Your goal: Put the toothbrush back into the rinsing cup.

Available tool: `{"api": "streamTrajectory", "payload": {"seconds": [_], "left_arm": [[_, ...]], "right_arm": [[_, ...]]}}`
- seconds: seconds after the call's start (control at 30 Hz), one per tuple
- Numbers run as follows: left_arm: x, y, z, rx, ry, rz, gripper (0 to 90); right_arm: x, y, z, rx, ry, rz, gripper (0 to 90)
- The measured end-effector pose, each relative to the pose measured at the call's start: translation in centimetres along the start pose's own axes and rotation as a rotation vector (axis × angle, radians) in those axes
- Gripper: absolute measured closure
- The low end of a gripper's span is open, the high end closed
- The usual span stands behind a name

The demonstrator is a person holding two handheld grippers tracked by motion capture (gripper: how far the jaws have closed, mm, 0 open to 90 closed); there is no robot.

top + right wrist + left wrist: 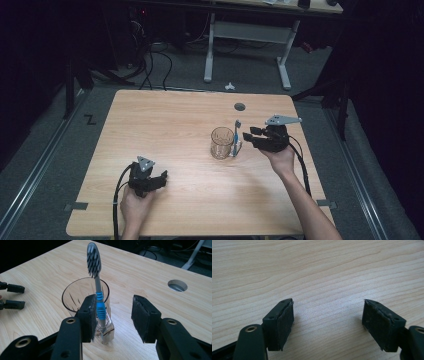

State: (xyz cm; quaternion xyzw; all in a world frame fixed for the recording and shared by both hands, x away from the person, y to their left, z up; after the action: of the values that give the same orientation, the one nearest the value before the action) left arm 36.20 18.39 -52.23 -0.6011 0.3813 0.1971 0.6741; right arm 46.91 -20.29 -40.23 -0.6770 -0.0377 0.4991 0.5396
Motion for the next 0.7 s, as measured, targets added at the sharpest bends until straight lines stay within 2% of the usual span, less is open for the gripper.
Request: {"api": "streamTrajectory", "payload": {"seconds": [0.3,0.7], "left_arm": [[0.0,0.0,0.0,0.0,0.0,0.0,26.0],[0.0,0.0,0.0,0.0,0.0,0.0,26.0]], "right_arm": [[-0.7,0.6,-0.3,0.016,0.013,-0.03,57.4],[-1.6,1.3,-0.5,0.015,0.033,-0.032,57.7]]}}
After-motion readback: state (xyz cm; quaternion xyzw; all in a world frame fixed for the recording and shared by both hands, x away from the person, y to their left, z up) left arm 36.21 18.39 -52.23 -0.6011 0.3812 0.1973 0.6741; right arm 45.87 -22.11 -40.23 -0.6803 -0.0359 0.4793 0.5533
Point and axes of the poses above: each handheld gripper's, and its own axes: x roughly forward along the jaws, y roughly out of its underside, z roughly to its left, the point moved 2 cm from there along x, roughly forward along the jaws, and after that the axes turned 7 degrees about z, right-handed, at the moved point
